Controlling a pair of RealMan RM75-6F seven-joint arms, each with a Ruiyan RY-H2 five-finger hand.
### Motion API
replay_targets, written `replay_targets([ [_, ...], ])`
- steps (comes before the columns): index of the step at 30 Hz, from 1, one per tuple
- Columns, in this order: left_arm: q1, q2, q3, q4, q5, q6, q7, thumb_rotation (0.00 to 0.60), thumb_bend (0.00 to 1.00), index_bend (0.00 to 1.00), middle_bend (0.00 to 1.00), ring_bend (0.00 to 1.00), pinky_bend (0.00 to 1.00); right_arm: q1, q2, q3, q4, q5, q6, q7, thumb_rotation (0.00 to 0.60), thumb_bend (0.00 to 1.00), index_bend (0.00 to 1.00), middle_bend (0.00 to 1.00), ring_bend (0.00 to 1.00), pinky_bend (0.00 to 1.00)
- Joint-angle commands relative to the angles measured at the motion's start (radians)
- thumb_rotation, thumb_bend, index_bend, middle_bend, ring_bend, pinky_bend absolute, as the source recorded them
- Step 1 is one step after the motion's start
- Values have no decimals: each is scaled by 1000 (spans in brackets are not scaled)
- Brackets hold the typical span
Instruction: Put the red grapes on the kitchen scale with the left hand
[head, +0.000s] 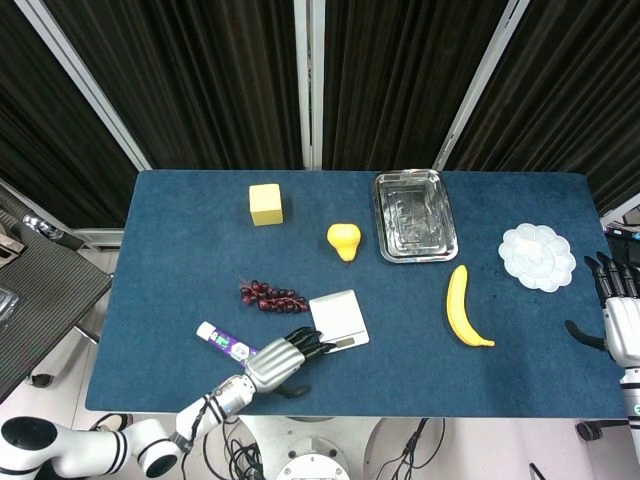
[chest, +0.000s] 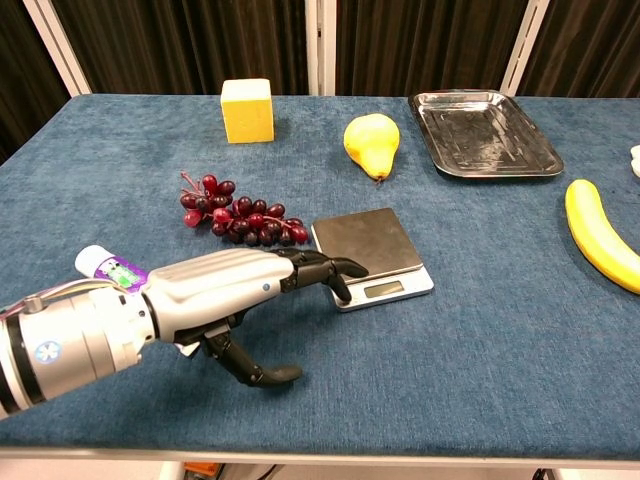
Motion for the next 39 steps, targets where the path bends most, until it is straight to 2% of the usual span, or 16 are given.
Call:
replay_targets([
  [1,-2,-4,1,7,-5,-1,-3,600,316,54,151,0,22,0,-1,-1,0,-1,-1,0,600,119,0,0,0,0],
  [26,-1,-2,24,15,-30,6,-4,600,318,53,158,0,20,1,-7,-3,1,0,-8,-10,600,128,0,0,0,0],
  [35,-13,-12,35,24,-44,-34,9,600,318,53,158,0,20,0,-16,-5,13,7,-18,-9,600,132,0,0,0,0],
  [39,-11,-7,25,13,-39,-10,10,600,318,53,158,0,20,0,-16,-2,17,9,-17,-2,600,134,0,0,0,0],
])
